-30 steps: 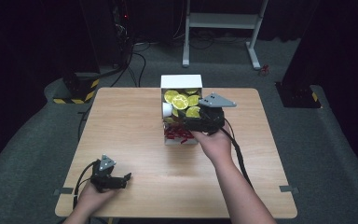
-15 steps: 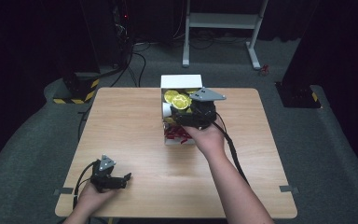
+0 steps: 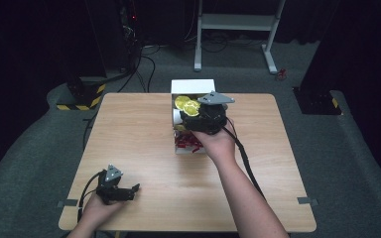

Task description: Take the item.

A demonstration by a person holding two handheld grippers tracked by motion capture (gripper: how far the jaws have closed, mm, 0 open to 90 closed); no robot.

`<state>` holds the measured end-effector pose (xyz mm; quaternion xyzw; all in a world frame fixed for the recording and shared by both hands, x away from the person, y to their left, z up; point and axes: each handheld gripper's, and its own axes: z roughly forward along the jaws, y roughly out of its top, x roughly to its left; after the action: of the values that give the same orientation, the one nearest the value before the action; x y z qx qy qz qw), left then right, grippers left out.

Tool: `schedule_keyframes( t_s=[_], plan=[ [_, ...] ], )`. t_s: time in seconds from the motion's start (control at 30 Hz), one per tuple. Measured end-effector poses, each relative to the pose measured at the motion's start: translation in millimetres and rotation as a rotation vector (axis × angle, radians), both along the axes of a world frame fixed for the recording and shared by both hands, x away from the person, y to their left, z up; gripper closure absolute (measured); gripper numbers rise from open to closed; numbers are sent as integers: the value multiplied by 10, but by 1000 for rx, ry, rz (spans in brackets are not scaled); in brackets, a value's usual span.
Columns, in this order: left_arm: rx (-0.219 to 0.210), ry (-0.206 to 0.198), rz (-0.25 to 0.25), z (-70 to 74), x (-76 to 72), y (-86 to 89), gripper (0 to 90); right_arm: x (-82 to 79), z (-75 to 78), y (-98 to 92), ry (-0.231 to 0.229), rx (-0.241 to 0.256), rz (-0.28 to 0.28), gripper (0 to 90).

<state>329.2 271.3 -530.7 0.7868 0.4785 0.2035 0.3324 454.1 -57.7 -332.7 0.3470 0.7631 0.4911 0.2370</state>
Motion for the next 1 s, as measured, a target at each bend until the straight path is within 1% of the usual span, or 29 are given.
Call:
schedule_keyframes(
  t_s=[0.13,0.2,0.33,0.47,0.53,0.63,0.77,0.87,1.0],
  plan=[
    [1,-1,-1,0,0,2,47,17,-23,-5,-5,-25,-10,228],
    [1,-2,-1,0,0,1,46,16,-23,-7,-6,-22,-14,231],
    [1,-2,-1,0,0,1,46,17,-25,-2,2,-12,-5,255],
    [1,-1,-1,0,0,1,46,16,-34,13,3,-19,-11,270],
    [1,-2,0,0,0,1,46,20,-35,11,-1,-24,-10,291],
    [1,-1,-1,0,0,1,46,22,-31,-4,-2,-21,0,358],
    [1,-1,-1,0,0,1,46,4,-31,6,-11,-34,1,375],
    [1,-1,-1,0,0,1,47,-19,-15,7,-17,-34,1,377],
    [3,-1,-2,1,2,2,46,-73,27,-8,-31,-17,-5,378]
  ],
)
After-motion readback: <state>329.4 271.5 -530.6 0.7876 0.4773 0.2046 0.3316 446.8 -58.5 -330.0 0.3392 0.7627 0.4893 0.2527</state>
